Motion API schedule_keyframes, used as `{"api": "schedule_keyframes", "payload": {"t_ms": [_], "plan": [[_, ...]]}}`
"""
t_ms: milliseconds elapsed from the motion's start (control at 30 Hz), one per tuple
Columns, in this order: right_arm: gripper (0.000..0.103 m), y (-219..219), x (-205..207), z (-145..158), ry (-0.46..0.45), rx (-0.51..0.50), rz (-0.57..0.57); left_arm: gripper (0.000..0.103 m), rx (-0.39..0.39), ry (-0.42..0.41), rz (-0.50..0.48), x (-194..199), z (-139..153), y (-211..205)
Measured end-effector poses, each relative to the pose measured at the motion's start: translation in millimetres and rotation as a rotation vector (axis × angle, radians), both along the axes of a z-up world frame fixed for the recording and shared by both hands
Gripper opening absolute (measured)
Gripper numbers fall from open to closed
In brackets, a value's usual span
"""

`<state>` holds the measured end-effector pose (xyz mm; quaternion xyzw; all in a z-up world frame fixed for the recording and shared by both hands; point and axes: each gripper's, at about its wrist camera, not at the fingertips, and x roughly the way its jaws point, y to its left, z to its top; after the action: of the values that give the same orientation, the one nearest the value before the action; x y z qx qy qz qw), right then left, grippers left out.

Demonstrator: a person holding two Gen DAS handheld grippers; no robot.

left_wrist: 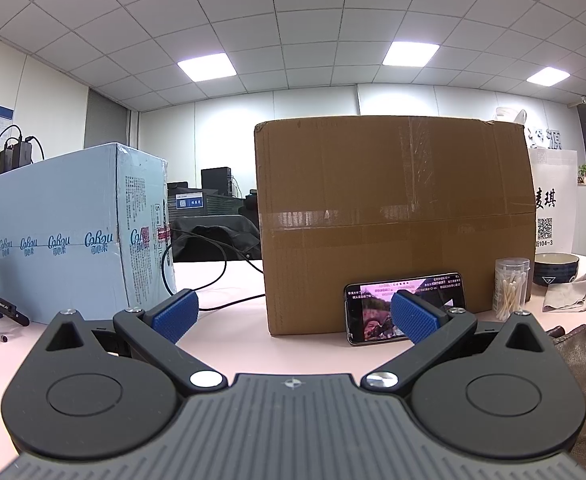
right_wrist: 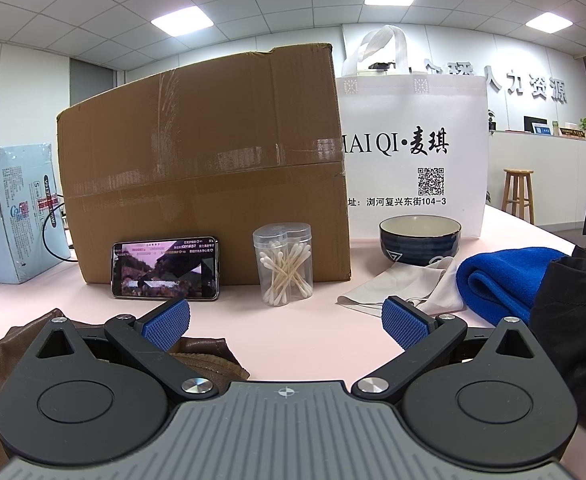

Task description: Fold clothes

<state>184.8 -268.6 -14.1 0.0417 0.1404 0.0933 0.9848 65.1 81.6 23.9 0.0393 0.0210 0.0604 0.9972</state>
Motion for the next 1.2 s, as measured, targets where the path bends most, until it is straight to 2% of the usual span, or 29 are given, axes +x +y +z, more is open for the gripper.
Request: {"api": "schedule_keyframes", "payload": {"t_ms": [1200], "plan": [[0.103,0.8,-2.9,0.0,0.001,0.0,-0.001,0.103,0.0,-0.008,0.004,1.0,-0.2,-1.4]]}}
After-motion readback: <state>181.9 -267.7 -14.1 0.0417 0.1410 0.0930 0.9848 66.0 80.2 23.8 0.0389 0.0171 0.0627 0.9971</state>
